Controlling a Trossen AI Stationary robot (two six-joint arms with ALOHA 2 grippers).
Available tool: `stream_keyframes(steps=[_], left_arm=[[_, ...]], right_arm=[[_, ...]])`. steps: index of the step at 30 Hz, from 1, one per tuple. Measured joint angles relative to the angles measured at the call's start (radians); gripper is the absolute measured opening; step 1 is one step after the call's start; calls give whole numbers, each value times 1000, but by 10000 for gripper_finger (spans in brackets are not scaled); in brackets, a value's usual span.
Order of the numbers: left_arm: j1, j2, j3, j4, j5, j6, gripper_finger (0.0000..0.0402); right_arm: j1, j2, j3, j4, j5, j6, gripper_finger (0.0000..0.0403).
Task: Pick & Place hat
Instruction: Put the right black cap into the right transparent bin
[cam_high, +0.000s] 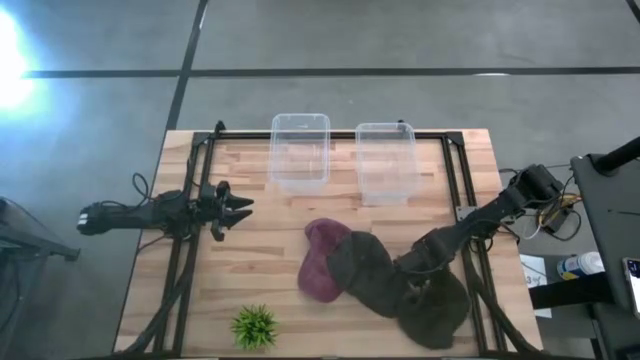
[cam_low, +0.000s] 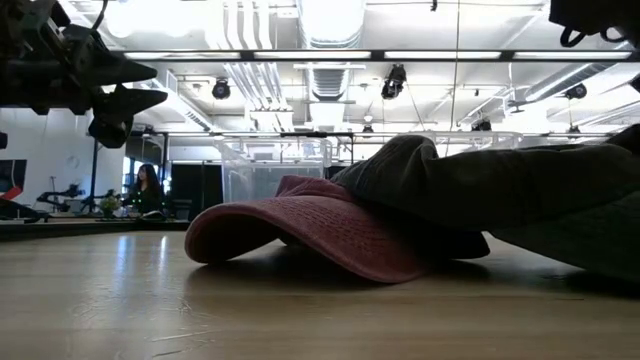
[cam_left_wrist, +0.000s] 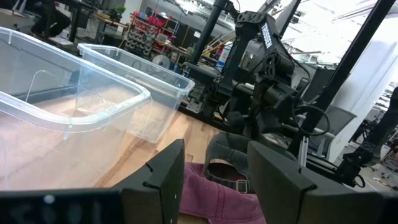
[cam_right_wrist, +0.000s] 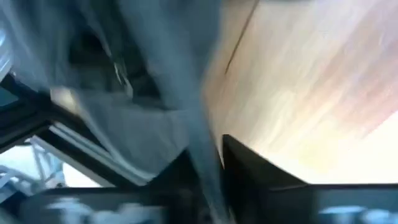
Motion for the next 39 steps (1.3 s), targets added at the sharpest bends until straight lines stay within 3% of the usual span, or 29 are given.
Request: stream_keyframes(steps=[4,8,11,15,18,21,24,27,33,39], left_arm=[[0,0,0,0,0,0,169],[0,0,0,0,0,0,169],[0,0,0,0,0,0,169],[0,0,0,0,0,0,169],[0,0,0,0,0,0,169],[0,0,0,0,0,0,169],[0,0,0,0,0,0,169],[0,0,0,0,0,0,169],[0,0,0,0,0,0,169],[0,0,0,0,0,0,169]], right_arm=[[0,-56,55,-157,26,5,16],[-9,-169,139,-288,68,108,15],[-28,-265,207,-332,94,289,15],[-73,-404,282,-322,205,598,14],[-106,-493,336,-325,443,804,14],[-135,-567,383,-326,847,1004,14],[-154,-592,403,-327,1207,1085,14],[-211,-572,397,-322,1393,1083,14],[-442,-450,373,-316,1376,1069,13],[-700,-307,349,-231,1215,937,13]])
